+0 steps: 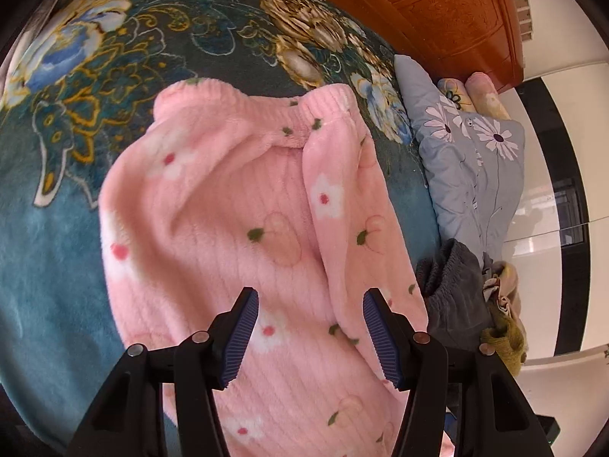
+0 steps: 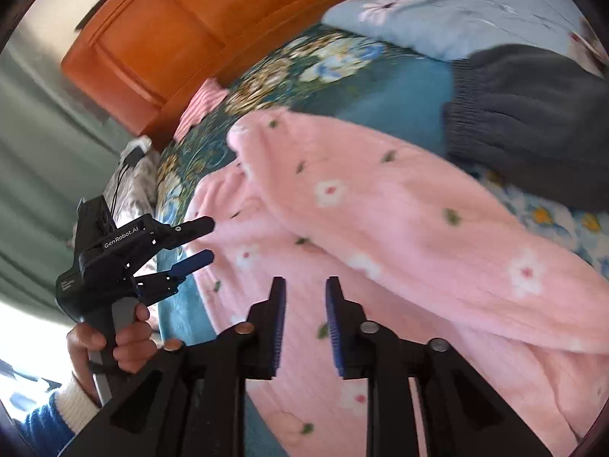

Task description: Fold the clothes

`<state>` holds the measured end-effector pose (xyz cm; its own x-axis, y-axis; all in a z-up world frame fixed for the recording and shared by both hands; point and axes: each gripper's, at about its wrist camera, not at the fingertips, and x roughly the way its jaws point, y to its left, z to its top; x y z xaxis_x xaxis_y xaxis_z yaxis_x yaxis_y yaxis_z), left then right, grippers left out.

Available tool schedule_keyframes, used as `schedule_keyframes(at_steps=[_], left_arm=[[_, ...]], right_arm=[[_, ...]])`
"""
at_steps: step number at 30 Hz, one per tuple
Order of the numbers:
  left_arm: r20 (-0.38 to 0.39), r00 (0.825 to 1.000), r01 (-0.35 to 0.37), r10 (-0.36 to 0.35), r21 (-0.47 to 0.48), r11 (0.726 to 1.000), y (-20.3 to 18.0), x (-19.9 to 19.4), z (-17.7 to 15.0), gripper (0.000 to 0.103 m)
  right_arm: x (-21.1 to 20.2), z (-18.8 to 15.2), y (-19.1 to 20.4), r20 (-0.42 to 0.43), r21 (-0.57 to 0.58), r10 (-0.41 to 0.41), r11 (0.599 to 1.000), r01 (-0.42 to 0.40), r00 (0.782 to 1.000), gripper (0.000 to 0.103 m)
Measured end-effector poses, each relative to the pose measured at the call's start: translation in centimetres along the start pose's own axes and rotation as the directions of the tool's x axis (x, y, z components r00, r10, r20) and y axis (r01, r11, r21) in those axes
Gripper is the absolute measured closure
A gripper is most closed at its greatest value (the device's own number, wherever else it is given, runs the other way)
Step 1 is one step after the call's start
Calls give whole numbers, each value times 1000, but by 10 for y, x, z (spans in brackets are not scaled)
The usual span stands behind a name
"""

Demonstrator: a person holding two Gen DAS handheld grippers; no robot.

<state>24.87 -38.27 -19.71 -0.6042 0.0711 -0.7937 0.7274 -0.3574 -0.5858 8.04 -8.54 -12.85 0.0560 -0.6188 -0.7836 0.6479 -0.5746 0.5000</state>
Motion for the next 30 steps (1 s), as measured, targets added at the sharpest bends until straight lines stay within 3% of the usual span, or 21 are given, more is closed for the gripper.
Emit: schedule_keyframes(at_steps=[1,3,5,7,10,13,15,17,19,20,21,22,24,25,26,30], left_arm=[[-7,1000,-14,14,18,1000,-7,5,6,42],[-20,999,-42,43,54,998,-20,15,18,42],[-36,996,-81,84,76,994,-29,27,29,42],[-54,989,-132,137,83,988,-33,42,37,42],[-78,983,-162,168,75,984,-37,59,42,42],[-85,977,-184,193,105,977,-46,68,46,42],[-80,973,-204,215,128,971,-51,72,49,43],[-89,970,-212,225,135,968,-52,75,52,46],[-91,970,-210,224,141,967,-53,76,54,63],[-103,969,-206,223,152,967,-54,78,55,86],[-117,968,-202,223,168,965,-55,80,56,97],[-109,969,-201,223,186,962,-59,77,56,97],[-92,973,-188,211,214,959,-66,70,58,98],[-90,976,-174,197,218,960,-70,64,60,98],[-87,980,-159,182,220,962,-74,57,64,98],[-40,998,-38,52,297,954,-109,9,85,98]], right_arm=[[-21,-4,-25,33,79,-25,997,23,999,63],[-64,-18,-79,84,252,-110,964,86,990,62],[-102,-36,-132,113,436,-206,889,138,972,61],[-134,-55,-182,135,621,-268,773,129,954,61],[-160,-84,-233,229,811,-268,585,-31,936,59],[-163,-113,-267,356,894,-235,368,-256,905,59],[-160,-121,-281,398,903,-253,278,-328,882,59],[-159,-117,-291,378,914,-297,270,-302,877,59],[-157,-108,-297,356,921,-330,284,-267,874,59],[-157,-103,-299,345,924,-335,285,-255,877,59],[-156,-98,-300,335,927,-341,286,-243,878,59],[-156,-93,-302,325,930,-346,287,-230,880,62],[-155,-83,-304,305,935,-356,289,-206,883,94],[-157,-79,-298,303,934,-352,296,-202,885,99],[-160,-74,-292,302,932,-349,305,-197,887,99],[-208,-43,-251,349,869,-366,470,-152,863,99]])
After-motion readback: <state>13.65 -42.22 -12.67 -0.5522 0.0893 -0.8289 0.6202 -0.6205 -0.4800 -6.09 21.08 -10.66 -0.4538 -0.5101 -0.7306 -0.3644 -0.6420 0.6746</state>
